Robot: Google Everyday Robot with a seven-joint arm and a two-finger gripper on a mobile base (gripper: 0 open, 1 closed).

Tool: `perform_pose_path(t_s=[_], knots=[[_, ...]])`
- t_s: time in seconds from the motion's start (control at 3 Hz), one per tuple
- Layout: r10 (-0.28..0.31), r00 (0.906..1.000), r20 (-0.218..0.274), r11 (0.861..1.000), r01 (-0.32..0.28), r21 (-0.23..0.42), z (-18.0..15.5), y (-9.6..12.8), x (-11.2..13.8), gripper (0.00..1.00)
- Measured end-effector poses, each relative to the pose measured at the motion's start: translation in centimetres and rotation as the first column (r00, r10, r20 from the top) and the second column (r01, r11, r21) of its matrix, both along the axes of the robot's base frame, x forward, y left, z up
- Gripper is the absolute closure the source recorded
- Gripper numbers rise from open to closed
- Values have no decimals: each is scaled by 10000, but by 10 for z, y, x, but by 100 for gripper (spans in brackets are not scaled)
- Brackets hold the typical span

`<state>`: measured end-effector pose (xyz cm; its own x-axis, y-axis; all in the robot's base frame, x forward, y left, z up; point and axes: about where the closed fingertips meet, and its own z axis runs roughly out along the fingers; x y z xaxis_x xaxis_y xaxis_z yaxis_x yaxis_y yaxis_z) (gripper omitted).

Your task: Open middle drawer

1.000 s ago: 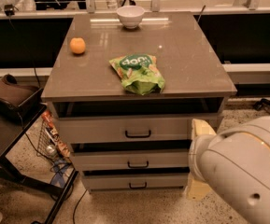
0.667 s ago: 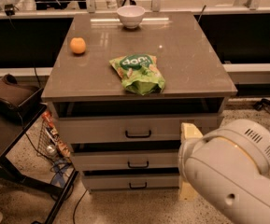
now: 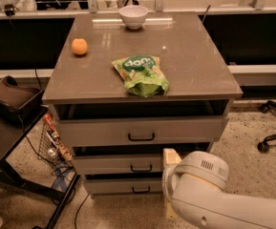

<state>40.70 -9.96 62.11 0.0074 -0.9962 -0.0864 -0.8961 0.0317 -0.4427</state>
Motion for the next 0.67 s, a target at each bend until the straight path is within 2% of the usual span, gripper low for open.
perform_pose_path(t_s=[0.33, 0.67], knots=[[145, 9994, -311, 9997, -139, 207, -43, 8, -4, 0], [-84, 9982, -589, 9988, 112, 484, -80, 16, -3, 0]])
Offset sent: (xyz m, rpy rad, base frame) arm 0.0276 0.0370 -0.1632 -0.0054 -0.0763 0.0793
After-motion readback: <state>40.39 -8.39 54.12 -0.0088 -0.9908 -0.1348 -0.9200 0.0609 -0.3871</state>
